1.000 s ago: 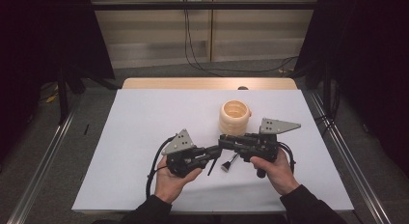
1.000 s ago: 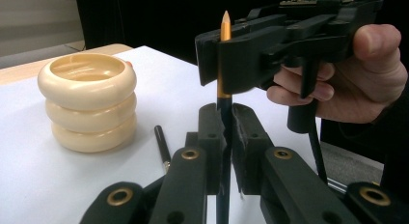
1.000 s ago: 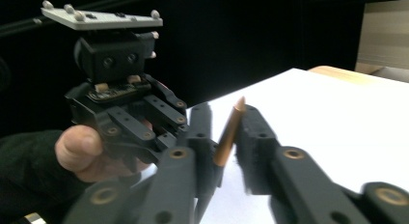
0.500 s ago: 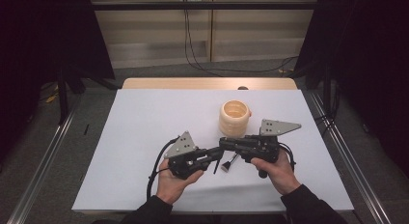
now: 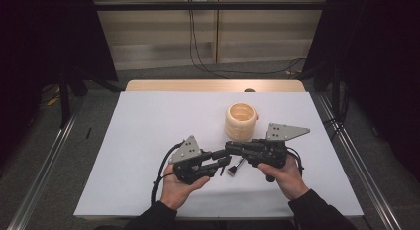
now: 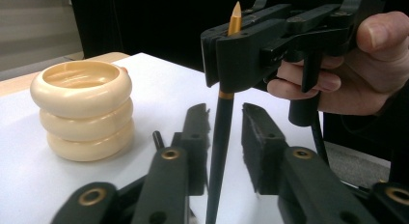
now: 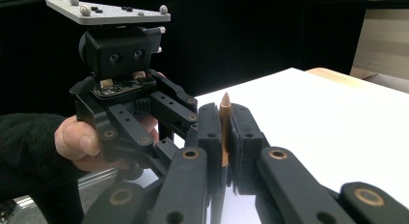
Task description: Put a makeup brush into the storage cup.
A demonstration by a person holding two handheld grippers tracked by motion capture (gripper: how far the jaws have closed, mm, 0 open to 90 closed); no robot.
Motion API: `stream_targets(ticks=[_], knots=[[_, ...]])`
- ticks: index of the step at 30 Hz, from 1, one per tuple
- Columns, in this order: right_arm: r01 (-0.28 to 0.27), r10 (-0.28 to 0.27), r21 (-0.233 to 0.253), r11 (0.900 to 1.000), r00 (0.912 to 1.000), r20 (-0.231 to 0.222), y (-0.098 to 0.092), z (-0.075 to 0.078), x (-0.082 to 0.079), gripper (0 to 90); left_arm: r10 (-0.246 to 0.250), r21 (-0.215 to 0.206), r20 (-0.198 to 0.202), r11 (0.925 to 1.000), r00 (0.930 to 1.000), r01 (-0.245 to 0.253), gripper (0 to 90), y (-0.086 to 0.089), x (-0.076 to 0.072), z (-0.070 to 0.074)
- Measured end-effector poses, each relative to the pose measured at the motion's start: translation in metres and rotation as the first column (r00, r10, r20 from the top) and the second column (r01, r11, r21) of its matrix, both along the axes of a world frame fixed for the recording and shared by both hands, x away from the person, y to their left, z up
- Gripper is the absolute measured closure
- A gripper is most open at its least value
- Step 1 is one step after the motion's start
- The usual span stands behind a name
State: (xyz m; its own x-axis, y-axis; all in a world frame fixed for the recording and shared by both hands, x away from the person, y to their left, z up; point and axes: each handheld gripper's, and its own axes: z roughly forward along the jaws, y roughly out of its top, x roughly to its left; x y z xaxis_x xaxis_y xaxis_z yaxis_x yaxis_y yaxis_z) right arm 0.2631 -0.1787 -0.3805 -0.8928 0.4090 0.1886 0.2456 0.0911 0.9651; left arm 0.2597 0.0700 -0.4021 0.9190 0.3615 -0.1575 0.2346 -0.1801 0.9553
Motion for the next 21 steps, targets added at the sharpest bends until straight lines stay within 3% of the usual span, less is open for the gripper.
stream_targets(ticks=[2,5,8,14,17,21], knots=[[0.000,0.000,-0.001,1.000,1.0000,0.002,0.0002,0.0001,-0.0001,84.7,0.004,0.006,-0.001,1.0000,1.0000,-0.004,66.8,-0.0003,0.0004,-0.0004],[0.003,-0.003,-0.006,1.000,1.0000,0.005,0.0002,0.0005,-0.0003,84.7,0.024,0.015,-0.012,0.9996,0.9996,-0.024,54.5,-0.0006,0.0017,-0.0008],[-0.005,0.005,-0.005,1.000,1.0000,0.006,0.0003,0.0007,-0.0001,84.7,0.030,-0.004,-0.017,0.9995,0.9994,-0.030,48.4,-0.0001,0.0027,-0.0014],[-0.008,0.008,-0.009,1.000,0.9999,0.012,0.0001,0.0016,-0.0004,84.7,0.056,0.016,-0.020,0.9983,0.9982,-0.056,20.9,-0.0007,0.0058,-0.0022],[-0.006,0.006,-0.010,1.000,0.9999,0.014,0.0000,0.0017,-0.0004,84.7,0.078,0.047,-0.004,0.9958,0.9969,-0.078,14.7,-0.0009,0.0061,-0.0017],[-0.002,0.002,-0.010,1.000,0.9999,0.015,-0.0006,0.0019,-0.0003,84.7,0.074,0.050,-0.019,0.9961,0.9971,-0.073,5.1,-0.0018,0.0092,-0.0030]])
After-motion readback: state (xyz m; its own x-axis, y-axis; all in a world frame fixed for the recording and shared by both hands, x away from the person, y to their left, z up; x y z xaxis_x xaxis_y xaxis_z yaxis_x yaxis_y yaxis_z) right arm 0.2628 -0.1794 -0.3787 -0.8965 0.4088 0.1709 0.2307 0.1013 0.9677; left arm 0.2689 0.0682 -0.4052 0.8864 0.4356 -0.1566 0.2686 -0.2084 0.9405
